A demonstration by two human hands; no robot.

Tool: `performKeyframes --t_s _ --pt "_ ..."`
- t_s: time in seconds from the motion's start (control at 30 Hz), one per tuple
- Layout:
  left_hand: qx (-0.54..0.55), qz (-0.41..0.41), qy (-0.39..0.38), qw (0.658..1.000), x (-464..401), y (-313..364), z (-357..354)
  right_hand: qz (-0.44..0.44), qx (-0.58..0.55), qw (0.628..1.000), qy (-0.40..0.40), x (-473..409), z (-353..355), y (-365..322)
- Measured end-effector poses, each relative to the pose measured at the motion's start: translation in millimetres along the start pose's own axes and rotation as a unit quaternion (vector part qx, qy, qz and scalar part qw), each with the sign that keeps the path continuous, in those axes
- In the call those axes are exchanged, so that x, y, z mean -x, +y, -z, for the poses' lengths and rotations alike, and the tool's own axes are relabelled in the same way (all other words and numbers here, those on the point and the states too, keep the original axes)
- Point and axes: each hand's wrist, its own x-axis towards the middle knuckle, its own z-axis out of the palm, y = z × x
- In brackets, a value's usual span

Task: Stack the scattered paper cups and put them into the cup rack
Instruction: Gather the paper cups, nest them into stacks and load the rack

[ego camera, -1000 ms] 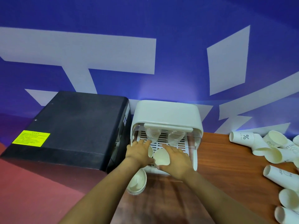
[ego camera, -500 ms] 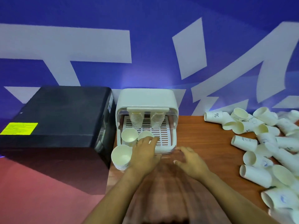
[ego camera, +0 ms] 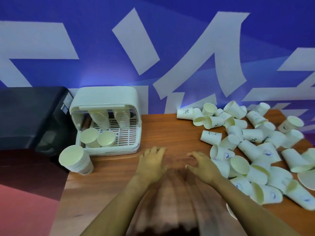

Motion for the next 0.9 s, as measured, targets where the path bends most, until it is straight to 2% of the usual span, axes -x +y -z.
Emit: performKeyframes --t_s 0.4,0.67,0.9 --pt "-0.024 0.002 -0.115 0.993 -52 135 -72 -0.052 0.085 0.995 0.03 16 82 146" --pt "-0.059 -0.065 -0.133 0.987 -80 169 -99 -0.093 0.084 0.992 0.011 7 86 181" --pt "-0.088 -0.112 -0.139 0.98 -101 181 -117 -0.082 0.044 0.996 -0.005 -4 77 189"
